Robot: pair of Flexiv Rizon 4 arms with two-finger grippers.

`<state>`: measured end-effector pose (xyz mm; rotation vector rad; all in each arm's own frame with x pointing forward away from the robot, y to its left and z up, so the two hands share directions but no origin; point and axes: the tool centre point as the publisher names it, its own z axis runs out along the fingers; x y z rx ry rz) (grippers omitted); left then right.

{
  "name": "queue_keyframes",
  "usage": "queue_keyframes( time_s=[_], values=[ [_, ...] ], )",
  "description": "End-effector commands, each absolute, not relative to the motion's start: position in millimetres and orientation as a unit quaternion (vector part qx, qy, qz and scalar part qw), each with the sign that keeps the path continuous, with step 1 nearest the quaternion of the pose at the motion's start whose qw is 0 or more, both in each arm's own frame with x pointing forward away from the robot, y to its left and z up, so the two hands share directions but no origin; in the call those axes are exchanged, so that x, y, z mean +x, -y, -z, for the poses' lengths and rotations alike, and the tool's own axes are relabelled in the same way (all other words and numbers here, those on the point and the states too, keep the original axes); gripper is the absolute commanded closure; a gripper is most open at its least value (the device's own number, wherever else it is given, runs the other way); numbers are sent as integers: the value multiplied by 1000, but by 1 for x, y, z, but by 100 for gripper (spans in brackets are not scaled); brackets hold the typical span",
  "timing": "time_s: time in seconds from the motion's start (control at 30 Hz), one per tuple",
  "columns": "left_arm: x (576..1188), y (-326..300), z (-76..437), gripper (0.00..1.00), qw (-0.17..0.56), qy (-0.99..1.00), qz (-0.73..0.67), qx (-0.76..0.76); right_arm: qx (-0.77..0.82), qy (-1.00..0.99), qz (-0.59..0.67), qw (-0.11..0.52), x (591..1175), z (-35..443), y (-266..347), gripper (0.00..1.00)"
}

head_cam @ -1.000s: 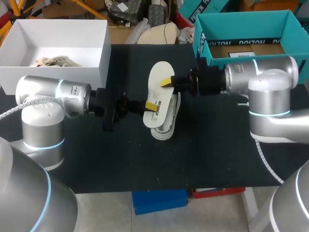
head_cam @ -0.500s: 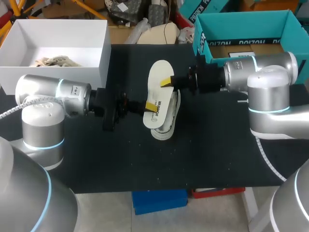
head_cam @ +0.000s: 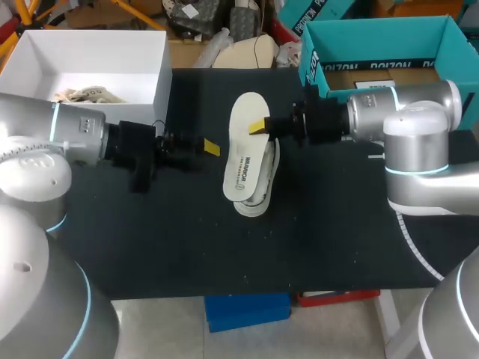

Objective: Take the shoe out of the shoebox, open the shoe tongue, remove and reinsert the insole, then place the shoe into the shoebox

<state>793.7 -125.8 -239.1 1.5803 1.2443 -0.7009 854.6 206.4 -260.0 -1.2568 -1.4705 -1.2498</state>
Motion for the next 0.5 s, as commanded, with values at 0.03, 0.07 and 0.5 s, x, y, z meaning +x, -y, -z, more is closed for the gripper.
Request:
queue_keyframes(
  time_s=[0.03,0.07,0.5],
  values=[
    [778,126,208,0,392,-585,111,701,-499,583,496,406,854,260,-207,100],
    [777,128,204,0,384,-593,90,702,-499,583,496,406,854,260,-207,100],
    [758,138,176,0,288,-595,-94,744,-499,583,496,406,854,260,-207,100]
  ],
)
